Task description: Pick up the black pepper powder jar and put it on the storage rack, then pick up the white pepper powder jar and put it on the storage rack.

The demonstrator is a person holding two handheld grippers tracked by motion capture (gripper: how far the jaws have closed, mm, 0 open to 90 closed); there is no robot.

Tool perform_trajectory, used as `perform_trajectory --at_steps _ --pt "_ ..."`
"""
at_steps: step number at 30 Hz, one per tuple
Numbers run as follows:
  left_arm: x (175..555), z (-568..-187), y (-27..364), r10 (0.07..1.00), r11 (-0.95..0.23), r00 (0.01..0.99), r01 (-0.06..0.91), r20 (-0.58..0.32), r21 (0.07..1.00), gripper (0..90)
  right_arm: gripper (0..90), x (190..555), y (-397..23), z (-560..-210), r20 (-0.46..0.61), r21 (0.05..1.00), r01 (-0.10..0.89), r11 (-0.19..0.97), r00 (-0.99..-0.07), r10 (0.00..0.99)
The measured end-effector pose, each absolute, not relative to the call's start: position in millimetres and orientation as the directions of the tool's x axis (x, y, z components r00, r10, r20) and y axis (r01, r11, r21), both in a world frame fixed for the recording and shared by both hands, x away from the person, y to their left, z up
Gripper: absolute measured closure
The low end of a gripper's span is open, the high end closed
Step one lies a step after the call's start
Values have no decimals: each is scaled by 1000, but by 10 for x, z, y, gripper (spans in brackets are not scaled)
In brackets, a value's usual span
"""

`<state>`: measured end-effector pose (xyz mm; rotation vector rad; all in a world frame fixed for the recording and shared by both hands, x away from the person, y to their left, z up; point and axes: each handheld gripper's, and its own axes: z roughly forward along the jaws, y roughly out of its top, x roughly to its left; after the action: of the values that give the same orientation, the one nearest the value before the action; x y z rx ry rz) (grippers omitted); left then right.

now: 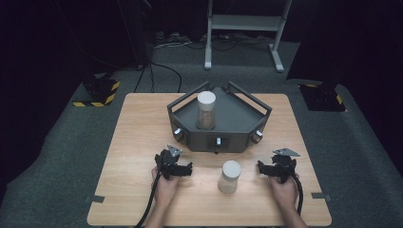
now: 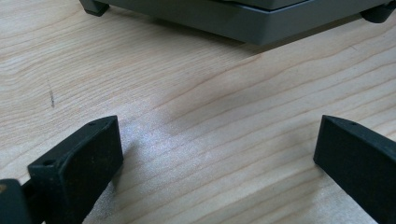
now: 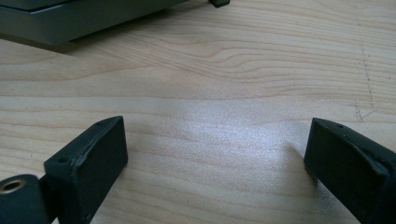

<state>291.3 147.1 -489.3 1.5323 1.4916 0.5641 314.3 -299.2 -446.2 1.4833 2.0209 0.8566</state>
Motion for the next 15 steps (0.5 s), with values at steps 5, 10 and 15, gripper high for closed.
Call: perform_trajectory --at_steps 5,10,15 --pt "2913 -4893 1470 951 129 169 542 -258 830 12 54 3144 -2992 -4461 -19 728 652 212 -291 957" --pt "2913 -4892 1470 951 129 169 542 -258 830 12 50 3147 -2994 -4459 -19 727 652 214 -292 956" --pt "2912 -4894 1469 951 130 168 541 -259 831 12 15 3169 -2973 -4453 -19 721 659 216 -294 956"
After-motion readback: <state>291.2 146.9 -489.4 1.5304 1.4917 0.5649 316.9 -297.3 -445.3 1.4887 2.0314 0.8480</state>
